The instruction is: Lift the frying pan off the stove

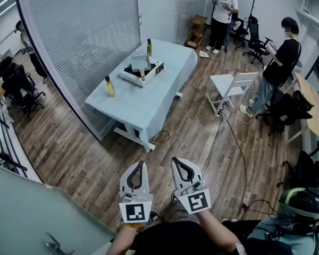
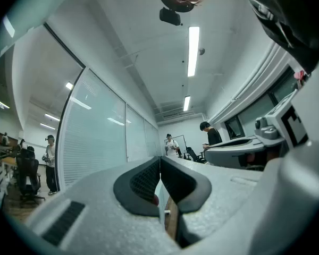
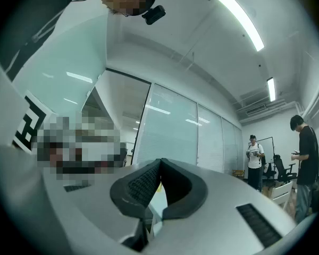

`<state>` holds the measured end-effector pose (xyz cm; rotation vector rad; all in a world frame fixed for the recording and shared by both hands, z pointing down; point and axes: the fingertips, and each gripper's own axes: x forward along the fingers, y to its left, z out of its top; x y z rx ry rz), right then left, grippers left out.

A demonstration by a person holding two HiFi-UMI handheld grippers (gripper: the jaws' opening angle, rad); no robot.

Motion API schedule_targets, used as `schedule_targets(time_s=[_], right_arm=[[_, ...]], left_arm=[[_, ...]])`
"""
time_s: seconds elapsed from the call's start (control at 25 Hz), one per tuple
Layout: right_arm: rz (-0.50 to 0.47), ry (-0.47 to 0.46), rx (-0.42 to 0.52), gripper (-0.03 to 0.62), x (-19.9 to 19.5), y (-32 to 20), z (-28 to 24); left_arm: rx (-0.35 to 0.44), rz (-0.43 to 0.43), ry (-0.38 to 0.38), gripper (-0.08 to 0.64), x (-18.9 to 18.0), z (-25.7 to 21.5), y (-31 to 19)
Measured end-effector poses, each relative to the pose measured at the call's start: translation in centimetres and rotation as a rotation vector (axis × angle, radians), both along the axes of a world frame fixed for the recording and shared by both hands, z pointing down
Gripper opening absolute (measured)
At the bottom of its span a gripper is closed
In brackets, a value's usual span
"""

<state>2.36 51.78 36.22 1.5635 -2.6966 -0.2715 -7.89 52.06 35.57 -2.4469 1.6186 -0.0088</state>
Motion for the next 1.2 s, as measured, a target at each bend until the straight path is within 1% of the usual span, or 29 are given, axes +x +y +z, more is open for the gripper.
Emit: schedule_targets(time_s=[0.12,0.2,0.32,0.44,0.52,0.6,0.72,0.84,0.96,1.08,1.2], right_arm=[[0.0,-0.014,0.006,0.002,0.4,-0.8,-0.2],[-0.027,-0.021,0.007,0.003,0.4,-1.2,0.0],[-0.046,0.0,0.004,0.005,0.7,-2.2,0.3],[-0.034,0.0,-0.012,0.005,1.7,-4.3,0.5],[-0.028,-0.002,-0.029,0.003,2.8,-5.8,0.8],[-0.041,0.001,-0.032,0.003,3.7,-7.4,1.0],[-0.071,-0.011,-0.03,0.003,4.9,-9.6,0.9],[-0.097,-0.02,-0.041,0.003,6.4,-11.5,0.8],[-0.128,-0.013,-0.053,0.003,7.1,-13.4,1.3],[-0.162,-0.001,-0.061,0.003,7.1,-15.8,2.2],[-0.187,-0.003,-0.079,0.003,6.7,-17.6,2.7]], left_arm=[[0.004,0.003,0.0,0.02,0.5,-0.1,-0.9],[0.0,0.003,0.006,0.02,0.8,0.1,-1.3],[-0.021,-0.006,0.002,0.02,1.4,0.6,-2.2],[-0.028,-0.017,-0.015,0.02,2.3,0.9,-3.8],[-0.04,-0.025,-0.013,0.02,3.2,1.2,-4.9],[-0.05,-0.045,-0.012,0.02,4.0,1.3,-6.2],[-0.036,-0.075,-0.043,0.02,5.3,1.1,-7.9],[-0.042,-0.099,-0.026,0.02,6.9,0.9,-9.4],[-0.071,-0.128,-0.009,0.02,7.8,1.5,-10.9],[-0.065,-0.155,0.001,0.02,8.2,1.9,-12.8],[-0.079,-0.175,0.007,0.02,8.2,2.3,-14.2]])
